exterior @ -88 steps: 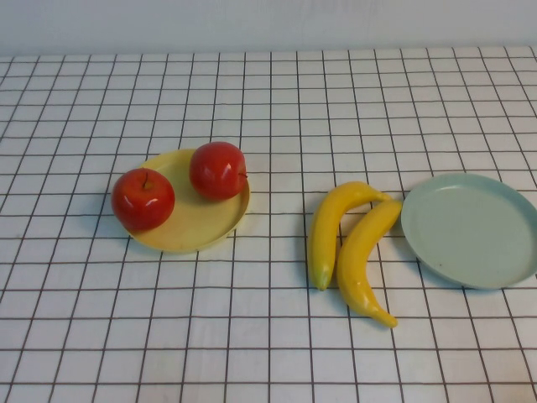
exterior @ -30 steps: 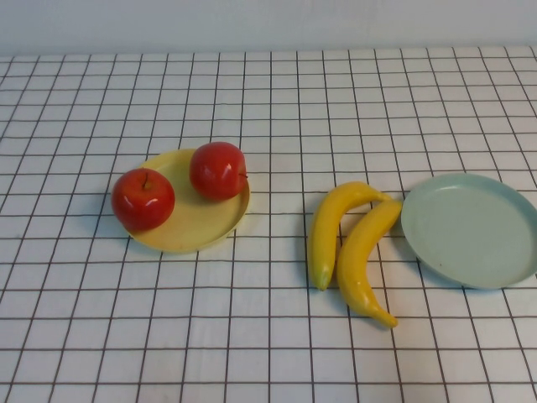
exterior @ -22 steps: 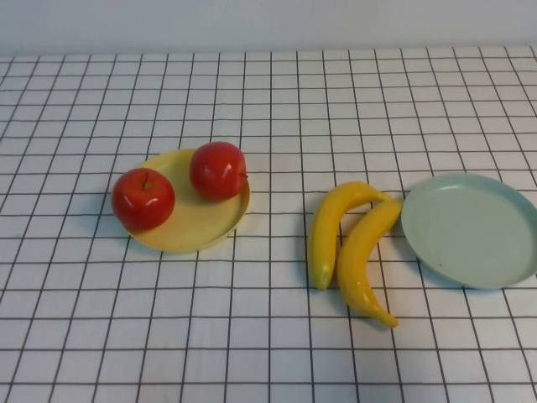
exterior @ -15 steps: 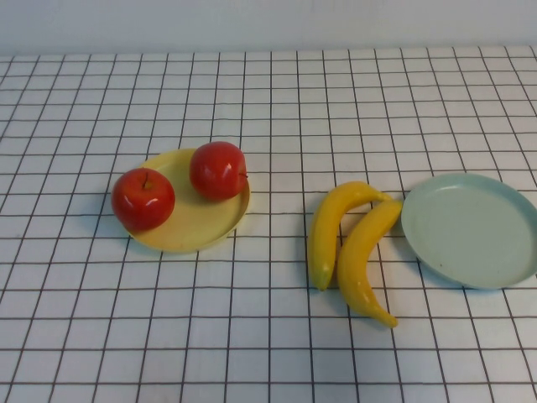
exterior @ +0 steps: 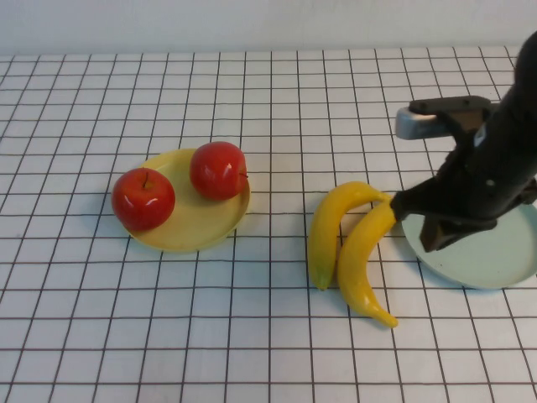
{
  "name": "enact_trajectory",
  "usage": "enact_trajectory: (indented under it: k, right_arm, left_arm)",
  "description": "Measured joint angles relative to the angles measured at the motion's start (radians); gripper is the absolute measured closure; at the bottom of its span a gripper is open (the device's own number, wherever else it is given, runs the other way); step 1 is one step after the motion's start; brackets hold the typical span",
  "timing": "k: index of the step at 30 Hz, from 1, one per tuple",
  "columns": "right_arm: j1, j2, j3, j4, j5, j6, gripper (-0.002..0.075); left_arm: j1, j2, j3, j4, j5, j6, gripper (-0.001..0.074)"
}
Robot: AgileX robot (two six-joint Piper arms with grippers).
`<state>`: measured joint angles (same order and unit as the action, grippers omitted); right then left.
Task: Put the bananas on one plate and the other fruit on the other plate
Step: Put another type of fruit in the right plate
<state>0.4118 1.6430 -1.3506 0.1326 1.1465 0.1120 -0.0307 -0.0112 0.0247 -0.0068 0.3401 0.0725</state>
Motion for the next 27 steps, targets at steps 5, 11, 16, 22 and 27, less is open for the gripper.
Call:
enact_trajectory:
  k: [5, 11, 16, 22, 27]
  right_arm:
    - [0.014, 0.142, -0.113, 0.101, 0.022, 0.020, 0.0483]
    - [0.068, 0.254, -0.256, 0.076, 0.007, 0.136, 0.0237]
    - [0.101, 0.373, -0.393, -0.029, 0.055, 0.229, 0.0227]
    - [0.111, 0.480, -0.475, -0.073, 0.067, 0.313, 0.0227]
    - [0.111, 0.502, -0.479, -0.079, 0.071, 0.364, 0.0233]
  left_arm:
    - [0.000, 0.000, 0.000, 0.000, 0.000, 0.000, 0.0738]
    - [0.000, 0.000, 0.000, 0.000, 0.000, 0.000, 0.0738]
    - [0.000, 0.000, 0.000, 0.000, 0.000, 0.000, 0.0738]
    - [0.000, 0.000, 0.000, 0.000, 0.000, 0.000, 0.0738]
    - [0.000, 0.000, 0.000, 0.000, 0.000, 0.000, 0.0738]
